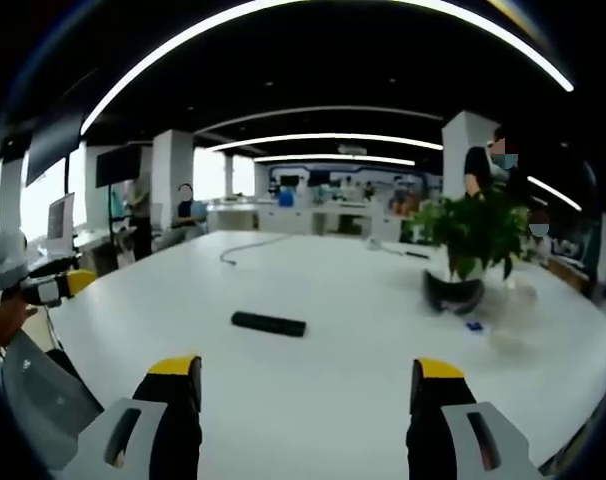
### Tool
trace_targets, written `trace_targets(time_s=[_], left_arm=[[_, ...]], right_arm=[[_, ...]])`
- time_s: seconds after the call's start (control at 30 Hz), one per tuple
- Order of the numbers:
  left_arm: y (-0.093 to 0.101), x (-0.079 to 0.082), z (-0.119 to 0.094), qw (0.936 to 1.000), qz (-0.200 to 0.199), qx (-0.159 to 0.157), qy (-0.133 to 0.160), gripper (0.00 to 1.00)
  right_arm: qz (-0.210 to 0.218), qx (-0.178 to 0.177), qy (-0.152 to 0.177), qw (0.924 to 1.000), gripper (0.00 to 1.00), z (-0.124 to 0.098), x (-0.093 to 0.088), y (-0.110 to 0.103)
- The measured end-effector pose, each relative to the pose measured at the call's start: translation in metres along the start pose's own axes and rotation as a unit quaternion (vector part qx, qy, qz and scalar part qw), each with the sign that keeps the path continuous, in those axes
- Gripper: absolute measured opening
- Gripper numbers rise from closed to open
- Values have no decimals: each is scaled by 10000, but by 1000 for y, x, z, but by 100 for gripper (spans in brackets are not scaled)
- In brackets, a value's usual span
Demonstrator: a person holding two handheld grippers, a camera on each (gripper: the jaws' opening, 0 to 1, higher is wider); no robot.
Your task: Press the specified remote control buttons in sequence, fully releasing each button before pressing the next.
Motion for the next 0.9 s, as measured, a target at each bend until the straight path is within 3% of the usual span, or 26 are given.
trace_targets(time_s=[0.2,0.47,0.9], left_arm=[[1,-4,-2,9999,1,-10,-107,99],[8,-2,-5,9993,355,-98,-82,100],[2,-5,-5,9994,225,84,-255,99]], right_arm=[[-46,18,-27,10000,85,0,0,-2],[-86,74,-32,9999,85,0,-1,-3],[-97,134,-23,9999,85,0,0,-5]])
Point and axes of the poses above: the point that each gripper's makers call its tool centre point, and the gripper's own axes: z roughly forward along the fingers, y roughly to its right, x roughly out of its top, the point moved 6 cm from there along -z, roughly backward along the fingers, and after that the axes turned 5 degrees about x, right-handed, at the moved point
